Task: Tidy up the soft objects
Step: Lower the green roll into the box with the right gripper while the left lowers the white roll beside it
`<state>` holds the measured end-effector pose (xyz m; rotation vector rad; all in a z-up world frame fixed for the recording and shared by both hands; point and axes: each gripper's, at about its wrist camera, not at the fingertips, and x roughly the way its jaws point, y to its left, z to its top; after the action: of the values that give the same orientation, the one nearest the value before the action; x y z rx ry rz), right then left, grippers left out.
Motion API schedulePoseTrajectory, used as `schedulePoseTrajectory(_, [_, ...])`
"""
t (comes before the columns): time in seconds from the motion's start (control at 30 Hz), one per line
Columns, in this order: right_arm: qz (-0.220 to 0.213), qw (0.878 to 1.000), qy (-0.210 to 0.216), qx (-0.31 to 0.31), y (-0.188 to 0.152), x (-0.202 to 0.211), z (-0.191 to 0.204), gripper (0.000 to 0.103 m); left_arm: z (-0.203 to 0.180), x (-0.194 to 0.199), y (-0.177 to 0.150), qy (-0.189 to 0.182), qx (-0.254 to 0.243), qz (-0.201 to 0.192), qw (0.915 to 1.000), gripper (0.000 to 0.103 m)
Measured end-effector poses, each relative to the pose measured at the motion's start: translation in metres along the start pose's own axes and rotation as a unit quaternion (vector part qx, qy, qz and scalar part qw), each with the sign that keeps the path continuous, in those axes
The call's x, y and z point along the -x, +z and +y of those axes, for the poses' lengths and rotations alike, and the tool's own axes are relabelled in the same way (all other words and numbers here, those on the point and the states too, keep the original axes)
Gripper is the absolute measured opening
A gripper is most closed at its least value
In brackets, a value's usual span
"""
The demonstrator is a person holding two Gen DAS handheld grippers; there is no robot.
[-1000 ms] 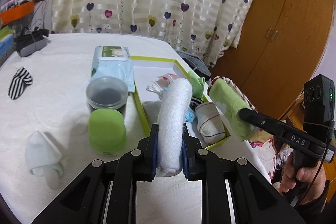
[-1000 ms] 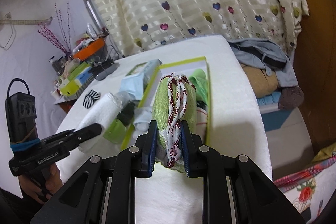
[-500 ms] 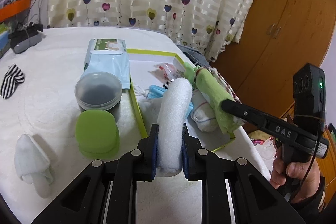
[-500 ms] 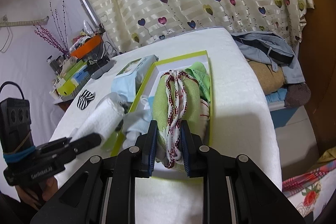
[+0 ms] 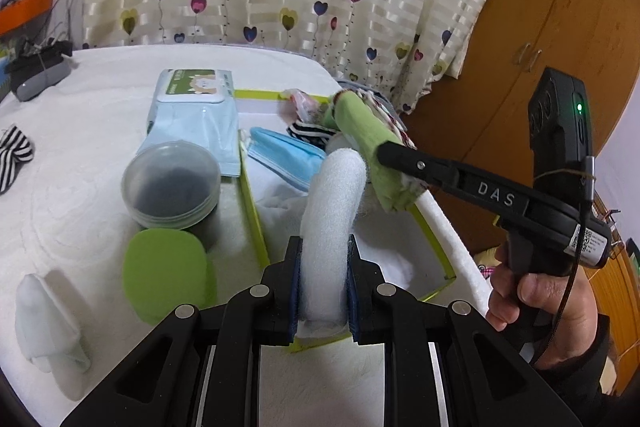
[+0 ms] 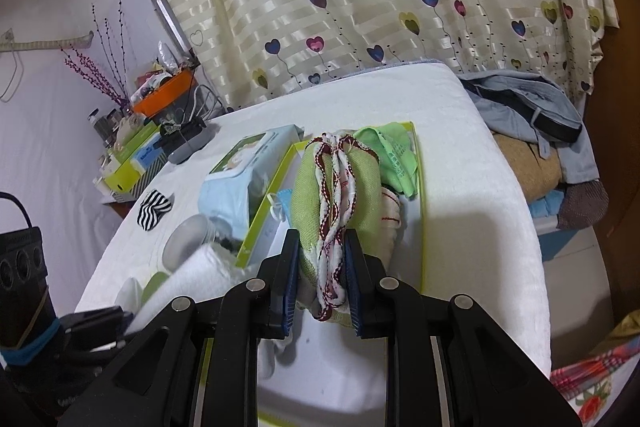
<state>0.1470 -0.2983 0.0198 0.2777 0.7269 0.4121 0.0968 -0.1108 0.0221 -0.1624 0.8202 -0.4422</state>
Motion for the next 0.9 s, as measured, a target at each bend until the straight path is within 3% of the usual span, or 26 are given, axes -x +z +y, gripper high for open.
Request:
schedulePoseTrajectory(0.33, [-0.007,1.0,-0.003,-0.003,-0.024,0.033,-0.003,0.022,-0.015,-0.011,-0.009,-0.026,0.001,0.032,0.9991,0.017])
schedulePoseTrajectory(0.73, [0.018,1.0,-0.006,0.006,-0.042,0.03,-0.002,0.022,-0.015,-0.044,0.007,0.015,0.006,0.032,0.9994,0.017])
schedulePoseTrajectory(0.9, [0.035,0.999,-0.016,0.008,-0.046,0.02,-0.005,0.022,-0.014,-0.049,0.009,0.017,0.004,0.03,0.9994,0.018])
